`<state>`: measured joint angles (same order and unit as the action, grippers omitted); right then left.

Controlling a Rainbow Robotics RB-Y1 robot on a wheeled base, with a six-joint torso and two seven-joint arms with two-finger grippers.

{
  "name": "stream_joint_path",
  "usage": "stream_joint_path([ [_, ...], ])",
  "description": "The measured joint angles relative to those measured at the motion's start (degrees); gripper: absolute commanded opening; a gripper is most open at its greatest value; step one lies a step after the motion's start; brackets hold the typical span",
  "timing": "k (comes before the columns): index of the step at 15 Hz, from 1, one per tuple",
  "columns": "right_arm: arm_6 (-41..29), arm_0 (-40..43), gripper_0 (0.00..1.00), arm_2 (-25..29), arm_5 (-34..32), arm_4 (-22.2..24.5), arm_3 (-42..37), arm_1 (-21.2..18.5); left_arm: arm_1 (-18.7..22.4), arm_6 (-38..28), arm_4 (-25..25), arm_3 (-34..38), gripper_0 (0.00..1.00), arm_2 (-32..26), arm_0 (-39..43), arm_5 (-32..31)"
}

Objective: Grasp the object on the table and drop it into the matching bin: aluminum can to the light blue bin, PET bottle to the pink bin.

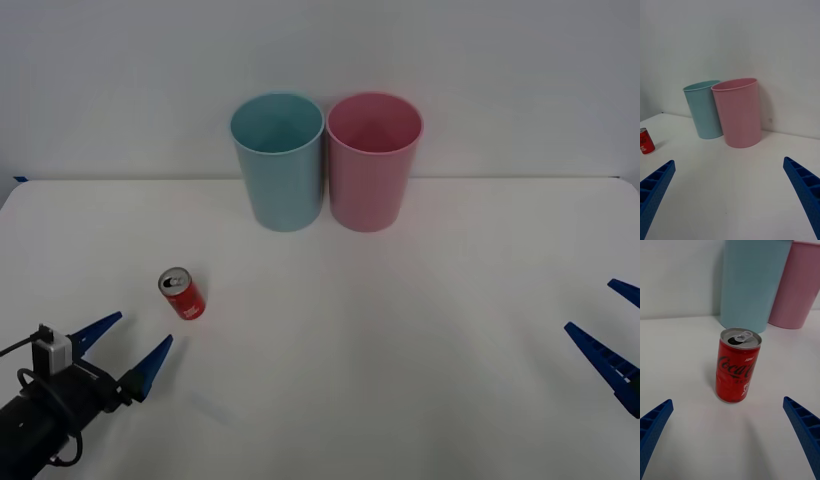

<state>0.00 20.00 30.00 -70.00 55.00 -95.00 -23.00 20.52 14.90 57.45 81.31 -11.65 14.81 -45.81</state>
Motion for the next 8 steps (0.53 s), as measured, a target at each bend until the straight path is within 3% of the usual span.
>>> stream_joint_path([
  [8, 0.0, 0.0, 1.00, 0.0, 0.0, 0.0, 0.0, 0.0, -2.5, 2.0, 1.1, -5.5, 1.00, 2.5, -7.1, 3.8],
])
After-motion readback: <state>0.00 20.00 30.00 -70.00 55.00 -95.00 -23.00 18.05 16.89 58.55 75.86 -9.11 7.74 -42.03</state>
